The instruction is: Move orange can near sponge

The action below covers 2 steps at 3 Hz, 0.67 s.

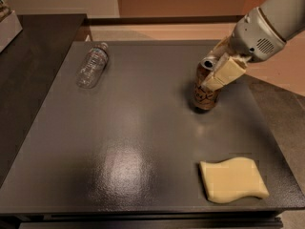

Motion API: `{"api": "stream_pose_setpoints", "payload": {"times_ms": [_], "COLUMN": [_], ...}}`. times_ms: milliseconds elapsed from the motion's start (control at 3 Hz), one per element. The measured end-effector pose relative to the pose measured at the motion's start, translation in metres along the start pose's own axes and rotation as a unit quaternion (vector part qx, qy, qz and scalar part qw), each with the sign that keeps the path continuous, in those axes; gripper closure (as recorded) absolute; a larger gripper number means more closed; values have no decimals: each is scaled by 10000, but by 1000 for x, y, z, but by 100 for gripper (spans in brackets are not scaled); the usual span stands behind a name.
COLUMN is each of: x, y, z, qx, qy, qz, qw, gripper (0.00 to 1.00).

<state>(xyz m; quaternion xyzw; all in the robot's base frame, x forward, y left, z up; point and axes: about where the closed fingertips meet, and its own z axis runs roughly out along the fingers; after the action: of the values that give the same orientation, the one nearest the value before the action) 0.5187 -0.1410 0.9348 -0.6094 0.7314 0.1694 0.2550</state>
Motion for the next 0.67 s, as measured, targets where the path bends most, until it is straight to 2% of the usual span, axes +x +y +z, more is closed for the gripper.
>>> {"api": "stream_pose_setpoints", "payload": {"times_ms": [667], "x": [19], "y": [36], "z": [-9], "qx": [46], "qy": [-39], "qz": [87], "qw": [9999], "gripper": [100]}}
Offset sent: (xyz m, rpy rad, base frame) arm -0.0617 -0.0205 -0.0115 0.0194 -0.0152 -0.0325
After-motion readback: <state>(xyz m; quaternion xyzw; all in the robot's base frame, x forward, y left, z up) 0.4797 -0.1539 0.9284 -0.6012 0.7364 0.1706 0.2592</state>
